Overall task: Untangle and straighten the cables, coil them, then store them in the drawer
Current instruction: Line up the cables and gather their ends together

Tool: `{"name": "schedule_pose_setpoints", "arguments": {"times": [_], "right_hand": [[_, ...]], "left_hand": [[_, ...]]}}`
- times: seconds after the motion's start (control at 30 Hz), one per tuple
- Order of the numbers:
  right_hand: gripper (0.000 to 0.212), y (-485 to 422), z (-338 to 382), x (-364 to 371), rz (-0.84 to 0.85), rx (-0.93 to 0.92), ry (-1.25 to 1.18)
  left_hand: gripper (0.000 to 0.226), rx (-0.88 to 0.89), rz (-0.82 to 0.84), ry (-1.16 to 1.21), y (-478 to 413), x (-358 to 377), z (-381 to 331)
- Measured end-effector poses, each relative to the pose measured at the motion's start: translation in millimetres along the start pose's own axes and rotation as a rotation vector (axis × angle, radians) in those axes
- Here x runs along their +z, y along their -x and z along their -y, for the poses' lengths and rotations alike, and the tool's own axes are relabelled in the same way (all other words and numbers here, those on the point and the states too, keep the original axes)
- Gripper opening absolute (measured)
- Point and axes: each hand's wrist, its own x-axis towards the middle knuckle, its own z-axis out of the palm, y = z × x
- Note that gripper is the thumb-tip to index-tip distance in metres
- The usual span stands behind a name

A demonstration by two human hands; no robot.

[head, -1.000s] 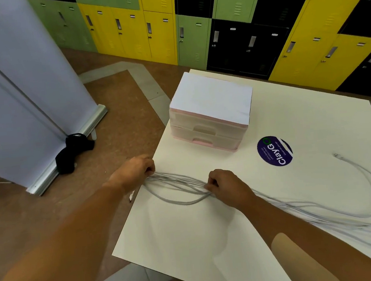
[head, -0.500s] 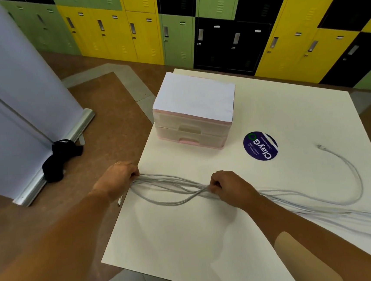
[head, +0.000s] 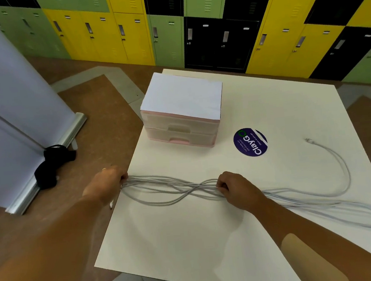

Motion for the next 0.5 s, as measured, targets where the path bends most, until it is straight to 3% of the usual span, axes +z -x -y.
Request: {"name": "schedule_pose_setpoints", "arguments": {"times": [0.37,0.5], "right_hand": [[0.009,-1.8,-3.3,-1.5,-0.003,-0.010,0.009],[0.010,-2.8,-1.5,-1.4,-0.010,-0.039,0.017]], "left_hand": [[0.009,0.019,0.058,-0.061,-0.9,-9.2,-10.9],[0.041,0.207,-0.062,-0.071,1.7,-23.3,-32.4]]}}
